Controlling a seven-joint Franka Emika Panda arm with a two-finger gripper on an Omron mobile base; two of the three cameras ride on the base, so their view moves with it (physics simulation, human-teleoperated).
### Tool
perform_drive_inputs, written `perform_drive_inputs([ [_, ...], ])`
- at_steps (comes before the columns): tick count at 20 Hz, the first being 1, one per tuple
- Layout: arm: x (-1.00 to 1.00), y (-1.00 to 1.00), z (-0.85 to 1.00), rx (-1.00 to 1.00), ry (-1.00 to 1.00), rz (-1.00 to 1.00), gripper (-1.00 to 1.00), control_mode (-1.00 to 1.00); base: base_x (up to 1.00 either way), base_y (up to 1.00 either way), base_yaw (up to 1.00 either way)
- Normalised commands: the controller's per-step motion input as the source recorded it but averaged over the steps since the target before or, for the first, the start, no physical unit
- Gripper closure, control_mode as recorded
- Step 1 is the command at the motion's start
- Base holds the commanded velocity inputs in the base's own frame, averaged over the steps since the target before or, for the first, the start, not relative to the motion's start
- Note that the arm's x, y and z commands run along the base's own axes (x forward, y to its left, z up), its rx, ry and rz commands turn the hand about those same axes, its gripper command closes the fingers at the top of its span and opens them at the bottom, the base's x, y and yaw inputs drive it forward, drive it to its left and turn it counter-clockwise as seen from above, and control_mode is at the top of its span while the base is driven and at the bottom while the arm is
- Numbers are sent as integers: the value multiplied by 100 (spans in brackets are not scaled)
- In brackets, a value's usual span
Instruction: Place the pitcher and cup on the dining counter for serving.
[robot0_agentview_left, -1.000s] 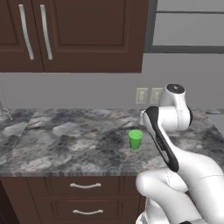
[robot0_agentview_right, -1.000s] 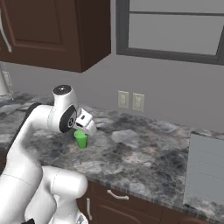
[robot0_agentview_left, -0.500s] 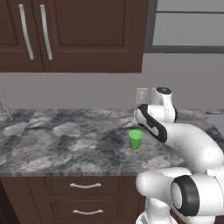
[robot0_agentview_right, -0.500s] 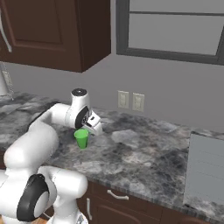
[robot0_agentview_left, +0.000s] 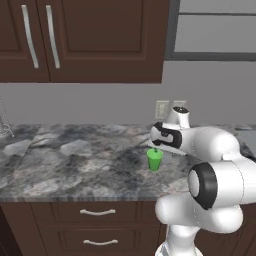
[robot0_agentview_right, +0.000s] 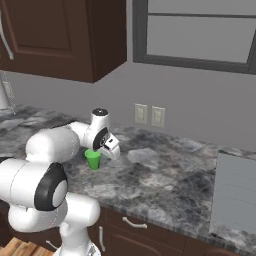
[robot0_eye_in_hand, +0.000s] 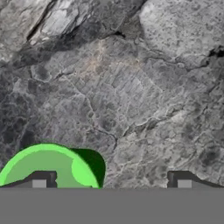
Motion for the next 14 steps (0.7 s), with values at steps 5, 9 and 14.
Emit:
perform_drive_inputs([
  [5,34,13,-49,0,0,0,-100,-100,0,0,0],
  [9,21,9,-30,0,0,0,-100,-100,0,0,0],
  [14,-12,5,-52,0,0,0,100,-100,0,0,0],
])
